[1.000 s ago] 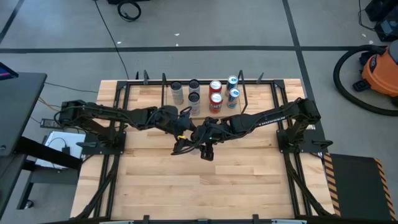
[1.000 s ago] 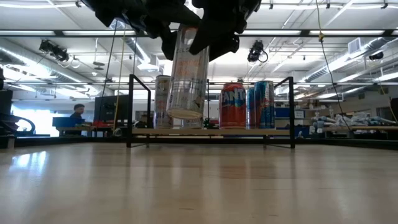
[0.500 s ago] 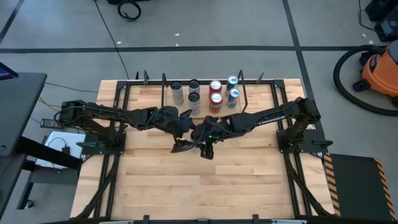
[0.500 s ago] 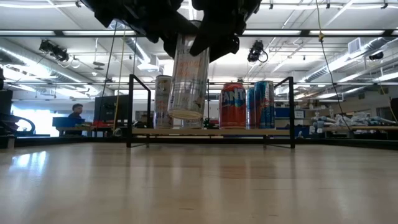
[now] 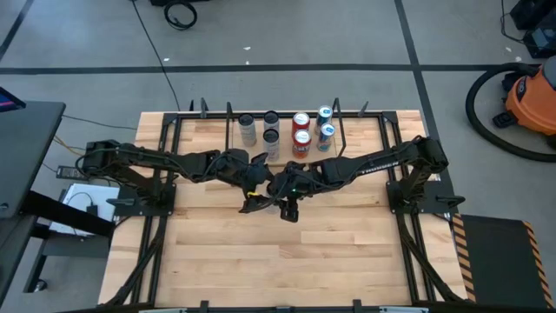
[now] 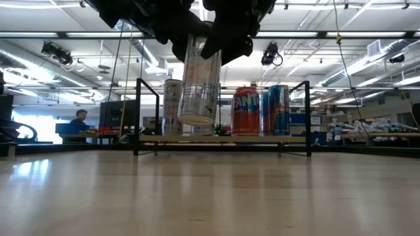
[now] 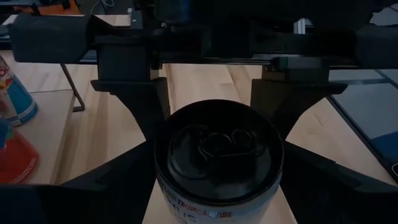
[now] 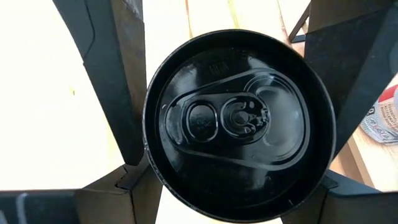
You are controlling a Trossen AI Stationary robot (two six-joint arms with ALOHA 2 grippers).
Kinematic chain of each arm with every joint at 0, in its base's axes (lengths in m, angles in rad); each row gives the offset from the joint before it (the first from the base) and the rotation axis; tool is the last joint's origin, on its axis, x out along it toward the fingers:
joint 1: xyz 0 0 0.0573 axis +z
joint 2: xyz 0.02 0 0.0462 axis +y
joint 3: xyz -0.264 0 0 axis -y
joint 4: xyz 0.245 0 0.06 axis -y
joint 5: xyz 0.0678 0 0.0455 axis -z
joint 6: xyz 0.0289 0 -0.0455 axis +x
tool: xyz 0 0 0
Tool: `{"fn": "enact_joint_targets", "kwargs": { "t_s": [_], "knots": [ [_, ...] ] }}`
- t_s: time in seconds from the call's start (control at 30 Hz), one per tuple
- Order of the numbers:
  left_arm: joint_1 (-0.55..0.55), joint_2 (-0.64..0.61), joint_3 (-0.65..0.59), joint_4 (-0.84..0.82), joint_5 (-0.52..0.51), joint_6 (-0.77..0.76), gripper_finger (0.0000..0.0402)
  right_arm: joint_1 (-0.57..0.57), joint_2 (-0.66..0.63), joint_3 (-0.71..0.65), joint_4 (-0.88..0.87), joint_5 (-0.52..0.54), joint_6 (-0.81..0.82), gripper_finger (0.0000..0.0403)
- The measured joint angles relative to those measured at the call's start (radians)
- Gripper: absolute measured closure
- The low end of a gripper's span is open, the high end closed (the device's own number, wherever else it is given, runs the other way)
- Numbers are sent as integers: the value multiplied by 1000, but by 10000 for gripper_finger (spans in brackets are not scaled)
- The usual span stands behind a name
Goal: Place canned beverage on shelf
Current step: Put the white and pink soda can aligned with the other white and pink soda can on the shelf
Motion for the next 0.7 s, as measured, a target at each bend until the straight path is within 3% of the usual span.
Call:
{"fn": "enact_joint_targets", "kwargs": {
  "t_s": [0.3,0.7],
  "knots": [
    [0,0,0,12,-3,-94,86,0,0,0,1,0,13,156],
    [0,0,0,14,2,-97,86,1,0,0,1,-1,15,156]
  ]
}}
